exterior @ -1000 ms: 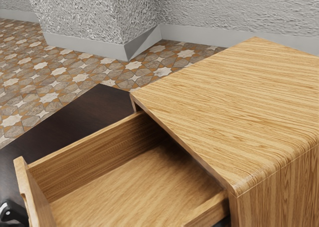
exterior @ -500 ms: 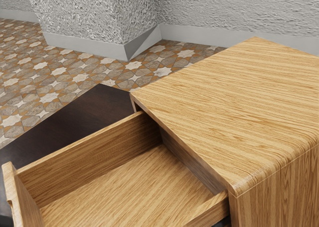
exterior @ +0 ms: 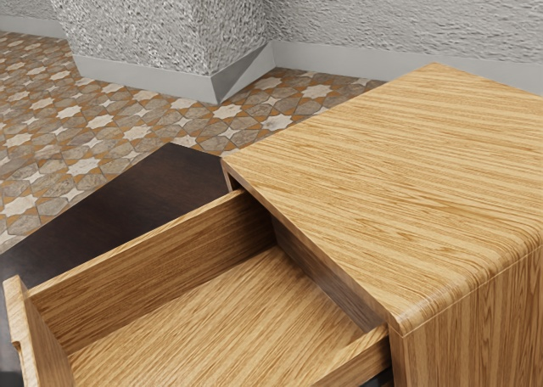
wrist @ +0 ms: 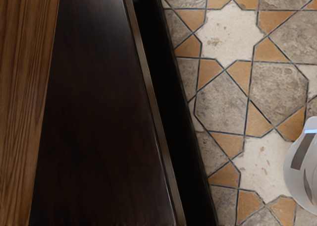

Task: Pull the drawer handle with one arm to open the drawer

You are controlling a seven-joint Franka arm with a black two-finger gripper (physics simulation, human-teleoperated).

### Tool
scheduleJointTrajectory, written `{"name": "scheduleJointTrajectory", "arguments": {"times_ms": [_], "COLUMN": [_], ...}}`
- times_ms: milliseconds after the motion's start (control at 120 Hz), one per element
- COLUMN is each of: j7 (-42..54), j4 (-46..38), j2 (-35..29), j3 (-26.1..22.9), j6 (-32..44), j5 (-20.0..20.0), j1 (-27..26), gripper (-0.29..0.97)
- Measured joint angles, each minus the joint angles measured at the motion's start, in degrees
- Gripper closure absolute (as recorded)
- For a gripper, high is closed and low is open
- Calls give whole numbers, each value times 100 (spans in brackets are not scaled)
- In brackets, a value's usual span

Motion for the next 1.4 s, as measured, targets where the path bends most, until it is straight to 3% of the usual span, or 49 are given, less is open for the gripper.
{"name": "scheduleJointTrajectory", "arguments": {"times_ms": [133, 167, 250, 283, 342, 400, 525, 683, 1017, 1167, 1400], "j7": [0, 0, 4, 6, 10, 15, 25, 33, -506, -1899, -4104], "j4": [42, 63, 146, 166, 231, 334, 493, 521, 803, 1470, 1798], "j2": [6, 9, 25, 31, 38, 44, 58, 62, 133, 238, 388], "j3": [-5, -11, -24, -29, -31, -46, -47, -51, -61, -260, -9], "j6": [49, 70, 129, 160, 209, 268, 333, 358, 199, -589, -1612], "j5": [23, 26, 33, 36, 45, 65, 116, 137, 83, -77, 509], "j1": [-1, -4, -5, -6, 0, -4, 1, -14, -25, -73, 88], "gripper": [24, 18, 30, 27, 53, 67, 29, 9, 1, 0, 0]}}
